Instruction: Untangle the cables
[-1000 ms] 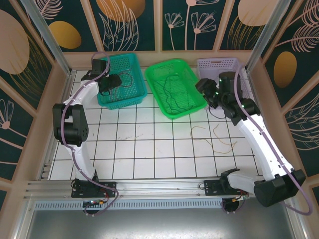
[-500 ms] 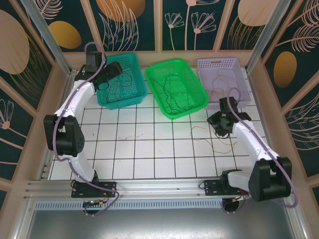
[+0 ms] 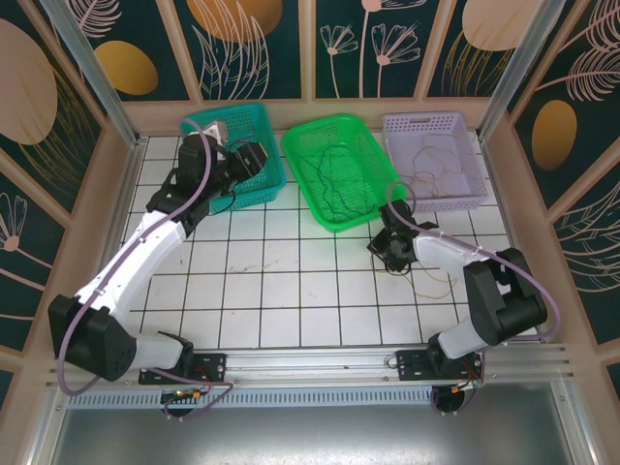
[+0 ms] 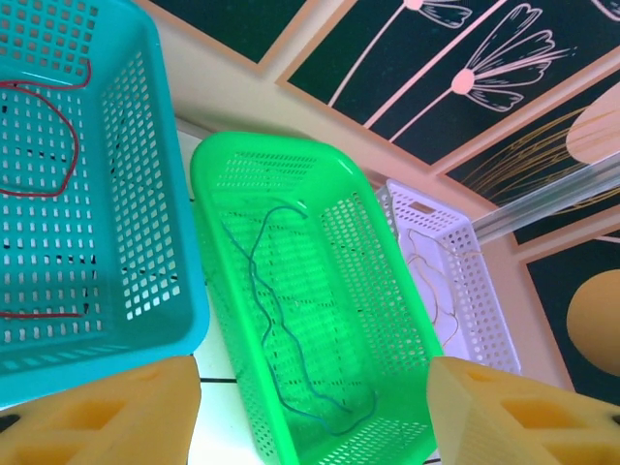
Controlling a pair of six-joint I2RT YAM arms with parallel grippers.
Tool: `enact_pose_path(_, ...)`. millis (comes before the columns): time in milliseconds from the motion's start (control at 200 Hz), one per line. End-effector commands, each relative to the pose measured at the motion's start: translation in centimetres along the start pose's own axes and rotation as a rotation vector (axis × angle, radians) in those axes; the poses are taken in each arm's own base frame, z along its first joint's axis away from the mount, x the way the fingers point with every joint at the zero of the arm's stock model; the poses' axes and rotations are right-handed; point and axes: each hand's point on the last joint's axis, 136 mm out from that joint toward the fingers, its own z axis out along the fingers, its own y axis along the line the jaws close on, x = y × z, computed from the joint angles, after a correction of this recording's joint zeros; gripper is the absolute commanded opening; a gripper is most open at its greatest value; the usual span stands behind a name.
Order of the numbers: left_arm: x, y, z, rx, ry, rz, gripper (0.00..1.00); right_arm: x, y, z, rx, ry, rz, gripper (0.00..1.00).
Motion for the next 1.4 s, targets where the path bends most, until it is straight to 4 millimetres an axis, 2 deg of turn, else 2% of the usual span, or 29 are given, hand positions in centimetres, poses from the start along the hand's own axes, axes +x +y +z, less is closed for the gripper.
enact_pose_path(0,-0.6,-0.4,-1.1,0.013,-0.049,-0.032,0.62,-1.0,1.8,0.2,-0.019,-0.063,-0.011,0.45)
enact_pose_path(185,-0.3,-0.2,-1.9,0.015,-0.046,-0.033,0.62,-0.2,-0.2,1.3,0.132,-0.072,-0.002,0.42)
enact_pose_path(320,-0.3,-0.6,-1.9,0.029,-0.041,-0.036,0.61,-0.7,-0.3,1.5,0.198,-0.126,-0.029,0.42)
enact_pose_path(435,-0.3,-0.7,-1.9,0.034,-0.039,-0.035,0.61,-0.7,-0.9,2.3,0.28,-0.126,-0.047,0.37)
enact_pose_path(581,-0.5,-1.0,-2.3,0.039,-0.043,-0.028,0.6,0.2,-1.9,3.9,0.317,-0.093,-0.056,0.29)
enact_pose_path(626,-0.6,-1.2,-2.4,0.044,-0.043,-0.026,0.6,0.5,-2.1,4.3,0.321,-0.085,-0.058,0.25)
enact_pose_path(696,-0.7,-1.3,-2.5,0.046,-0.043,-0.024,0.59,0.6,-2.0,4.4,0.311,-0.085,-0.062,0.12)
enact_pose_path(746,-0.7,-1.4,-2.6,0.048,-0.044,-0.02,0.59,0.4,-1.5,3.9,0.298,-0.101,-0.064,0.0)
enact_pose_path(766,-0.7,-1.4,-2.7,0.051,-0.044,-0.017,0.58,0.2,-1.2,3.6,0.293,-0.11,-0.067,0.0)
enact_pose_path(846,-0.3,-1.5,-2.8,0.064,-0.031,-0.013,0.58,-0.8,0.7,0.9,0.248,-0.188,-0.09,0.0)
enact_pose_path(951,0.6,-1.4,-2.7,0.083,-0.003,-0.016,0.57,-2.5,3.1,-4.5,0.161,-0.296,-0.102,0.0)
enact_pose_path(1251,3.6,-1.8,-1.7,0.15,0.066,-0.041,0.56,-8.0,8.7,-23.1,-0.159,-0.612,-0.108,0.0)
enact_pose_path(1391,4.3,-2.1,-1.0,0.16,0.09,-0.037,0.55,-10.8,12.8,-32.7,-0.353,-0.834,-0.19,0.0)
